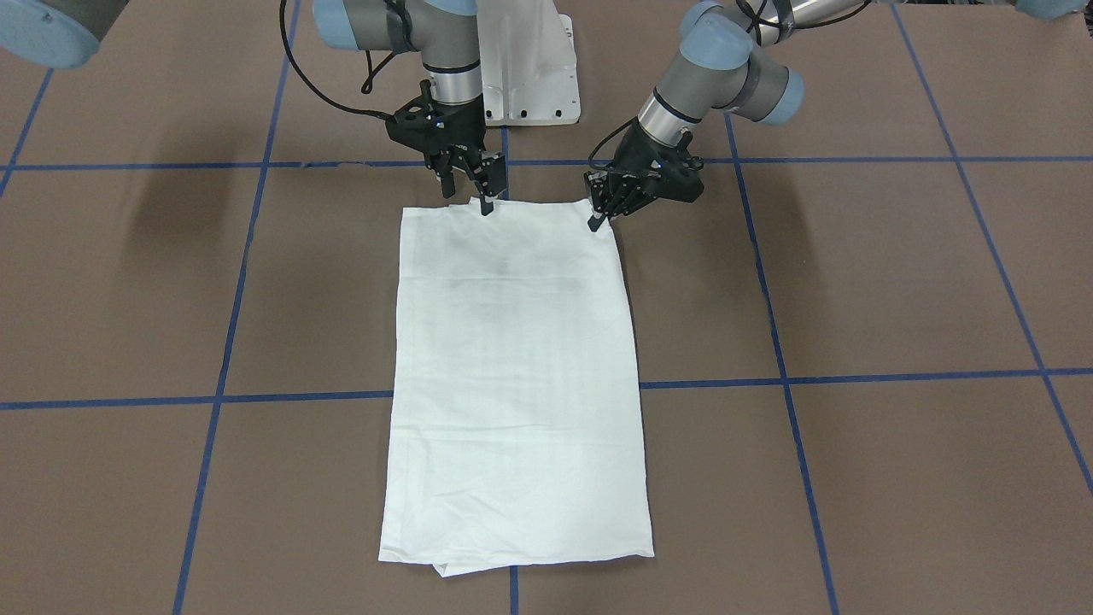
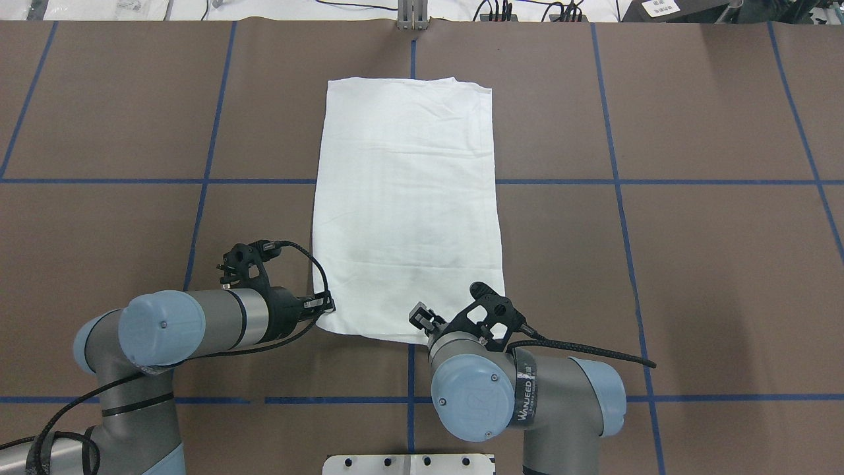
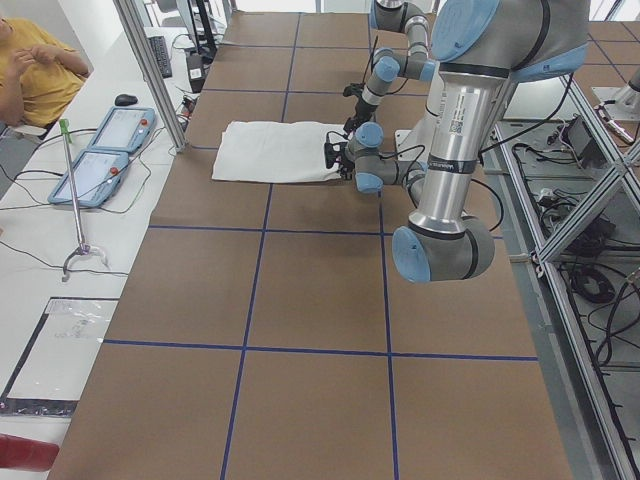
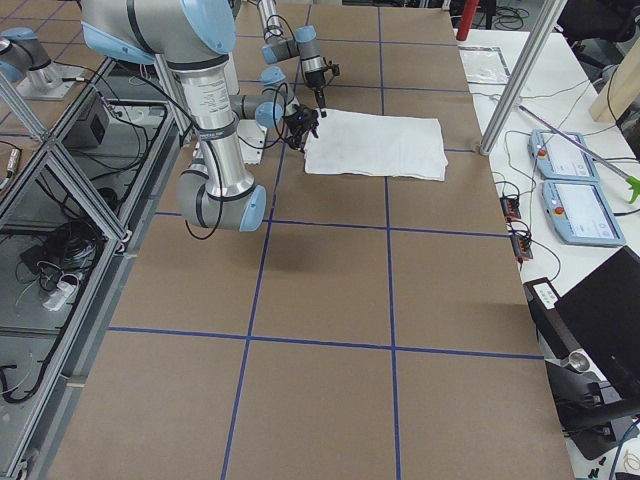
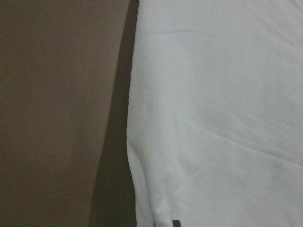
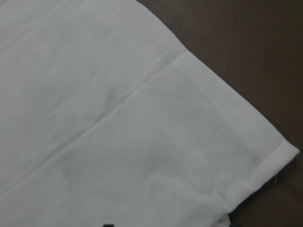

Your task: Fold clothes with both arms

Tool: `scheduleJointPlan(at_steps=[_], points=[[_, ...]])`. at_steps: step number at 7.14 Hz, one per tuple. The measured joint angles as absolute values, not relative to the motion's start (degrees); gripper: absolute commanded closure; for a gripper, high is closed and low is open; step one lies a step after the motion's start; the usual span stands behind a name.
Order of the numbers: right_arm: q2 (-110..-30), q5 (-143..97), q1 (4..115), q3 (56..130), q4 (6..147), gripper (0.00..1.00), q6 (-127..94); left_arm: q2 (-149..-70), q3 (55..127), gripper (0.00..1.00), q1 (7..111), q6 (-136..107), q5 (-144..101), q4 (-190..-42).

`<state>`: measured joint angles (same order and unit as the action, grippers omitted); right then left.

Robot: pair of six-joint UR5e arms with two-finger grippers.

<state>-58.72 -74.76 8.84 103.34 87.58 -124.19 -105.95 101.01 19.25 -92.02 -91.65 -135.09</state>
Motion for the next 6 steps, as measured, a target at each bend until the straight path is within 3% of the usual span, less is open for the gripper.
scheduleJointPlan(at_steps=[3,4,5,6], points=[[-56.4,-75.3,8.8,100.7,87.8,0.2,-125.2,-105.9,101.2,1.0,19.3,-92.0,-91.6,-135.1],[-55.9,-75.4,8.8,100.1,87.7,0.26,-125.4,-105.9,101.2,1.0,19.3,-92.0,-91.7,-135.1],[-55.7,-75.4,8.8,99.9,87.7,0.35,-125.5,-105.9,101.2,1.0,19.3,-92.0,-91.7,-135.1],[-55.6,-75.4,8.9,99.8,87.7,0.58,-125.6,-105.9,101.2,1.0,19.3,-92.0,-91.7,-135.1]])
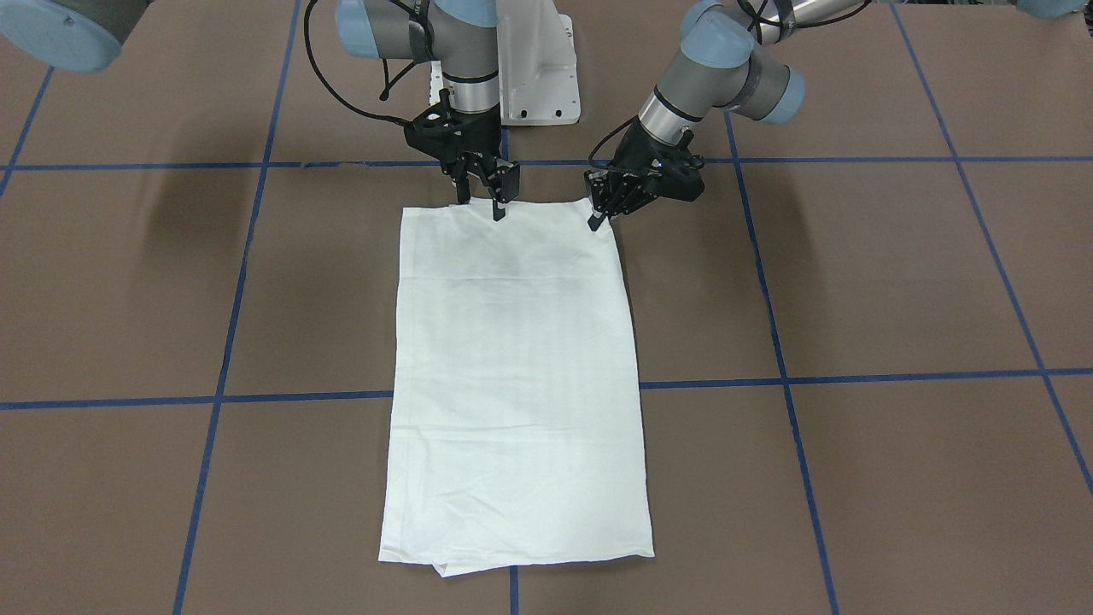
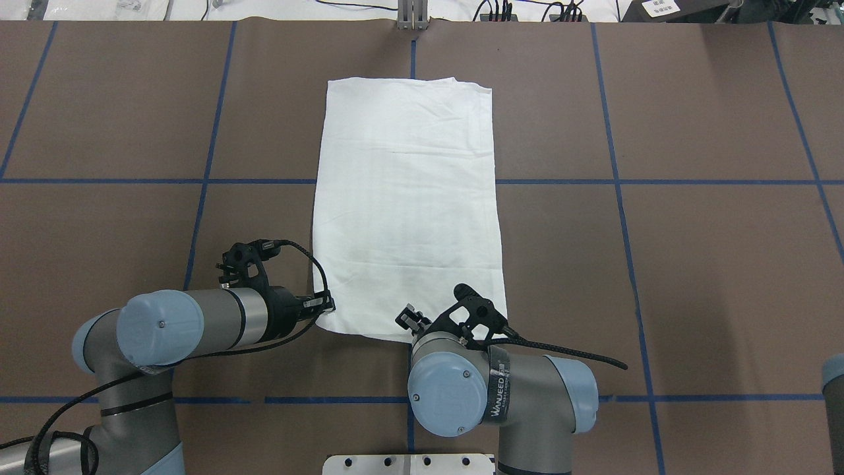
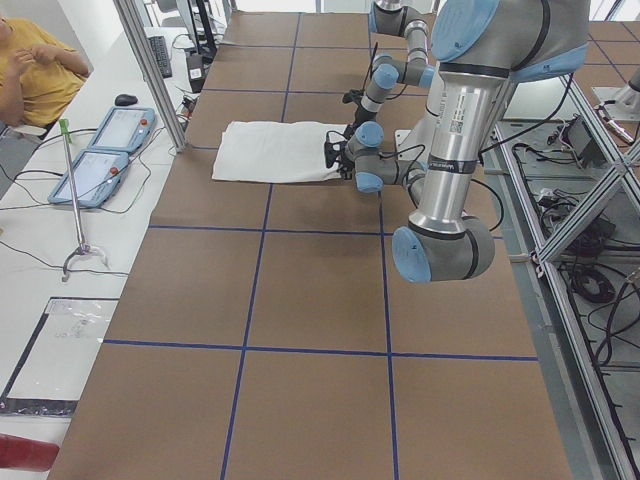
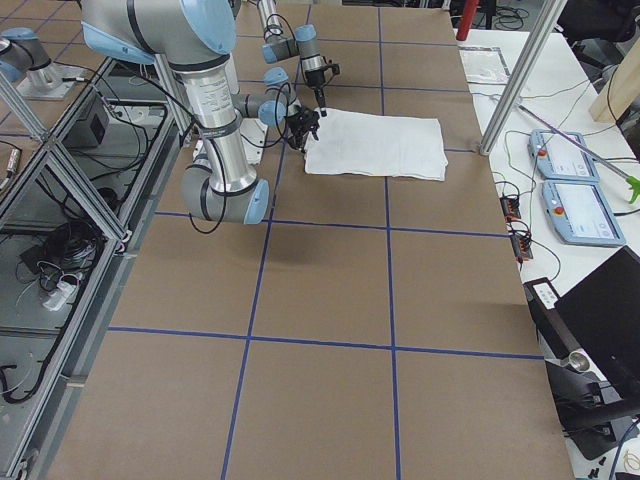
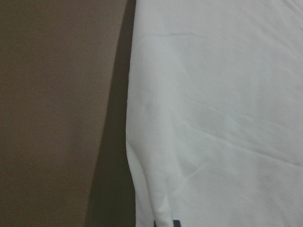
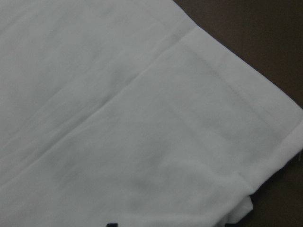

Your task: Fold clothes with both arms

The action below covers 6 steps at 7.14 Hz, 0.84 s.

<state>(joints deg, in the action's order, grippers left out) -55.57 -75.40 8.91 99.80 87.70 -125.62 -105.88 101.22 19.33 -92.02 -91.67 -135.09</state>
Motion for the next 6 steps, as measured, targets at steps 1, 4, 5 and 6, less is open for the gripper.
scheduleJointPlan(at_steps=[1,4,5,6], points=[[-55.5,-75.4,9.1,99.8,87.6,0.76,-126.1,-105.9,101.2,1.0,19.3,-92.0,-91.7,-135.1],[-55.4,-75.3,9.4,99.8,87.5,1.0,-129.2,-106.0,101.4,1.0,19.3,-92.0,-91.7,-135.1],[-55.5,-75.2,9.5,99.9,87.5,1.0,-129.6,-106.0,101.6,1.0,19.3,-92.0,-91.7,-135.1],[-55.6,-75.1,9.6,100.2,87.5,1.0,-129.5,-105.9,101.9,1.0,19.3,-92.0,-91.7,-135.1]])
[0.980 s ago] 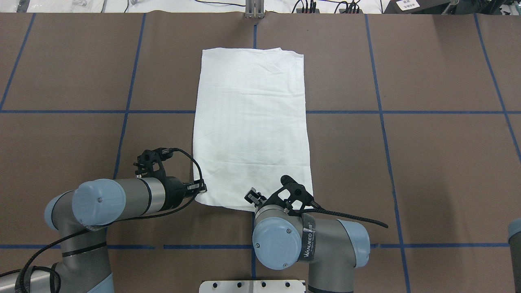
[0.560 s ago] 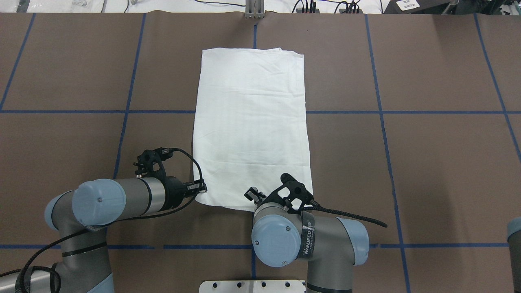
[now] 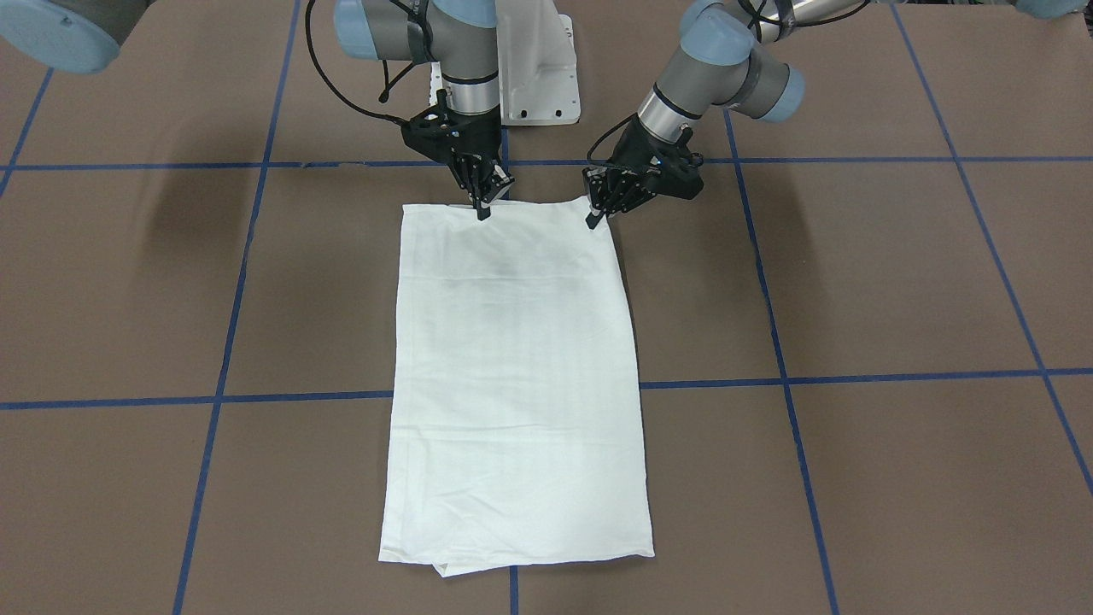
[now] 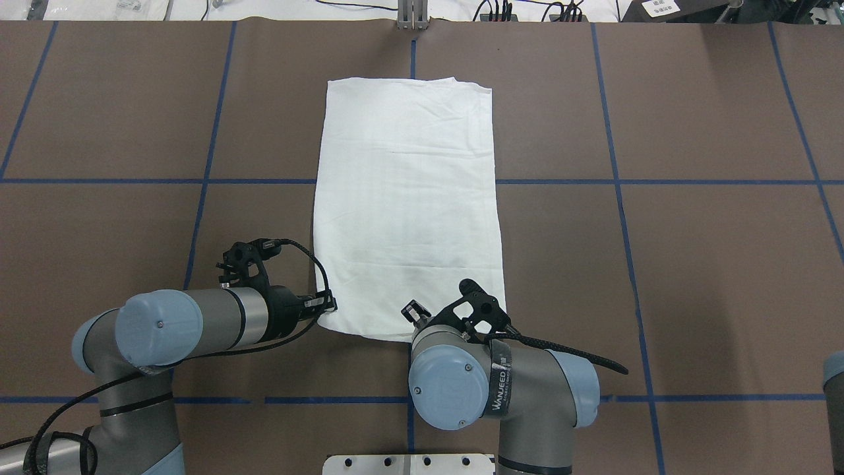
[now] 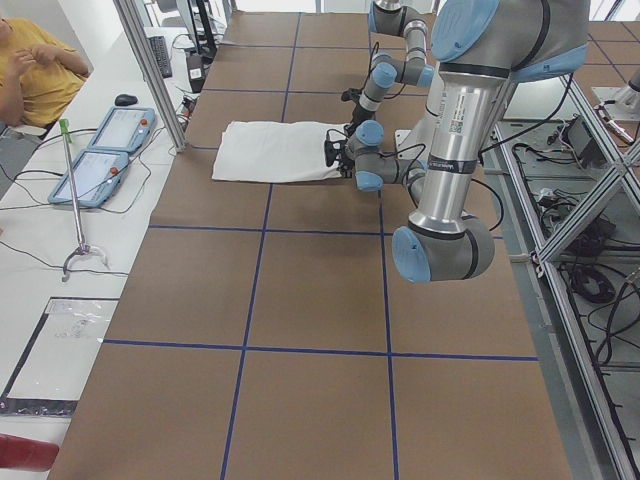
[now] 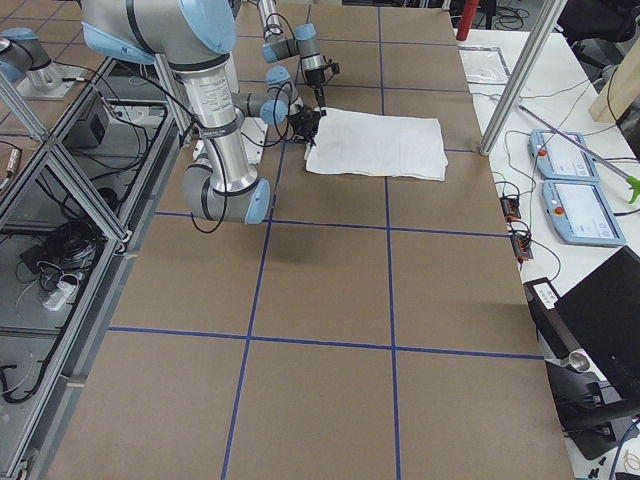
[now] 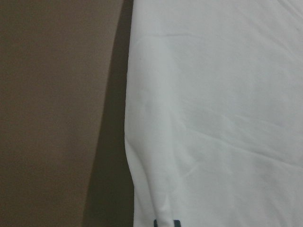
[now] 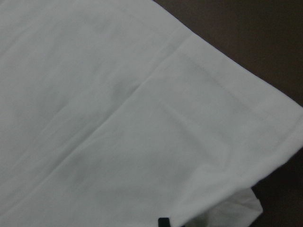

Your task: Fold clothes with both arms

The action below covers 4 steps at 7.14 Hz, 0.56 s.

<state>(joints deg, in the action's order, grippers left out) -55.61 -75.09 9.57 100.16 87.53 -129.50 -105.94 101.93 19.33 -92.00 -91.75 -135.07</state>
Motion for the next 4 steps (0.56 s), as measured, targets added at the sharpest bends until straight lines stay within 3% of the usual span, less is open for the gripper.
scheduleJointPlan(at_steps=[2,4], points=[[-56.3,-75.0,9.8,103.6,90.3,1.0,-128.9,-105.9,103.8,1.0,19.4,-91.6,-92.3,-134.0],[-56.5,-74.9,7.6,115.5,102.4,1.0,-129.1,-105.6,111.9,1.0,19.5,-90.3,-93.0,-126.5]])
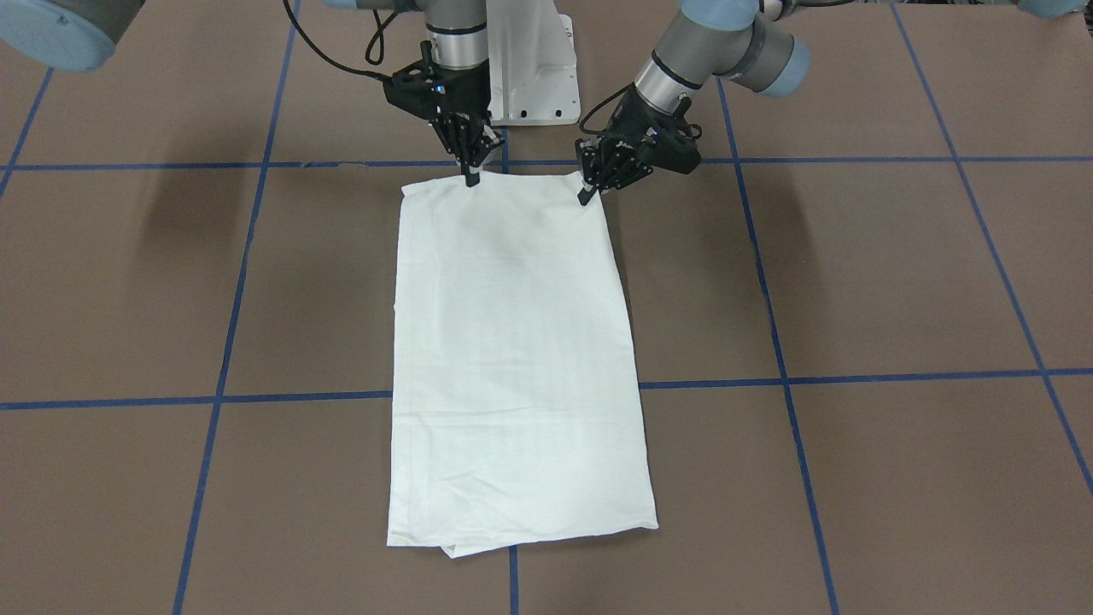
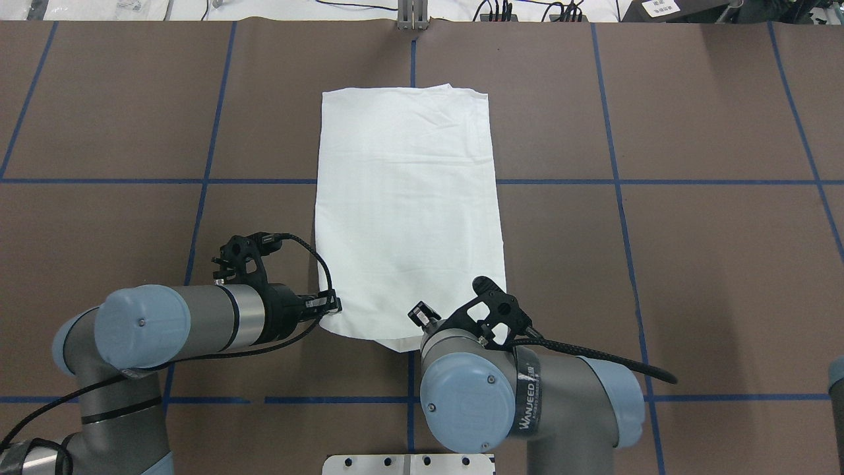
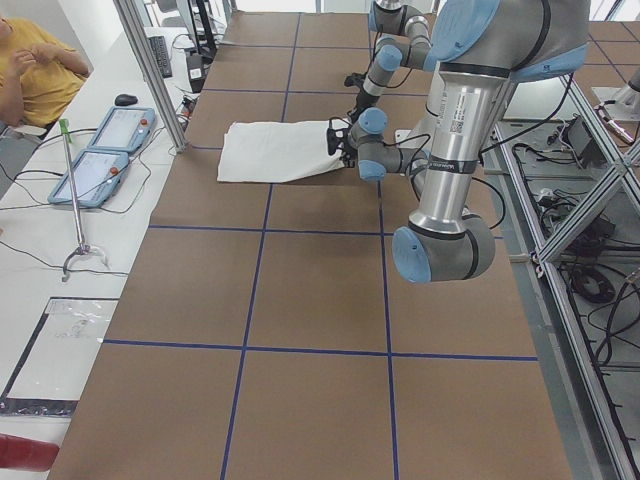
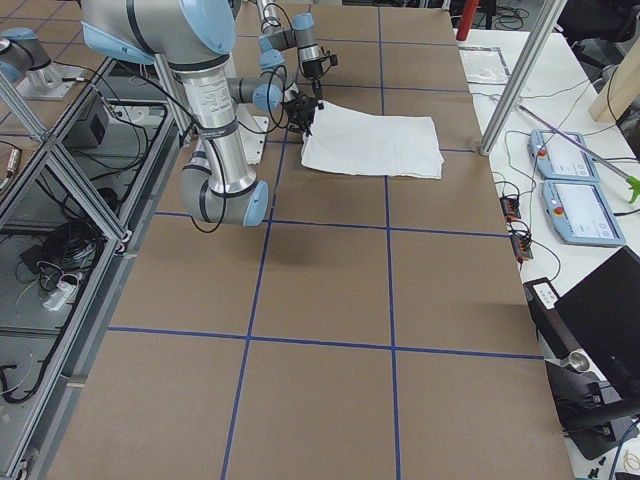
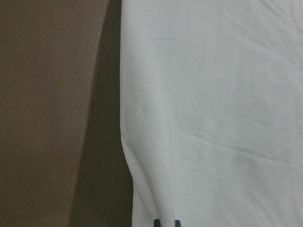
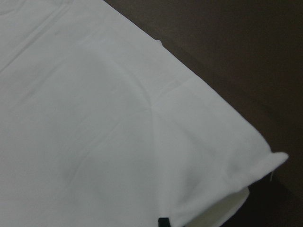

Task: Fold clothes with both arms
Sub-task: 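Grasp the near edge with both grippers and lift it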

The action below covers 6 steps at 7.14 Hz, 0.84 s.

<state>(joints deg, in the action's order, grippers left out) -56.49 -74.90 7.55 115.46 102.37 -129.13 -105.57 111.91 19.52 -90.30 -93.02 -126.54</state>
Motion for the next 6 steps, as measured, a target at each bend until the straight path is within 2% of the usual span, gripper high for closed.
scheduleJointPlan(at_steps=[2,3,4,6], points=[[-55.6,-74.6,3.9,126.6,113.5,1.0,-129.6,-105.3,123.4,1.0,19.5,-89.9,-95.1,-115.1],[-55.0,-74.3,3.2,128.9,116.3,1.0,-129.3,-105.6,127.7,1.0,19.5,-89.9,-96.5,-110.1],[-54.6,-73.5,3.1,129.2,117.4,1.0,-127.7,-106.0,128.9,1.0,19.4,-89.8,-97.3,-107.5],[-53.9,-71.5,6.4,127.4,117.6,1.0,-120.7,-107.8,126.8,1.0,21.5,-87.1,-97.6,-105.8]])
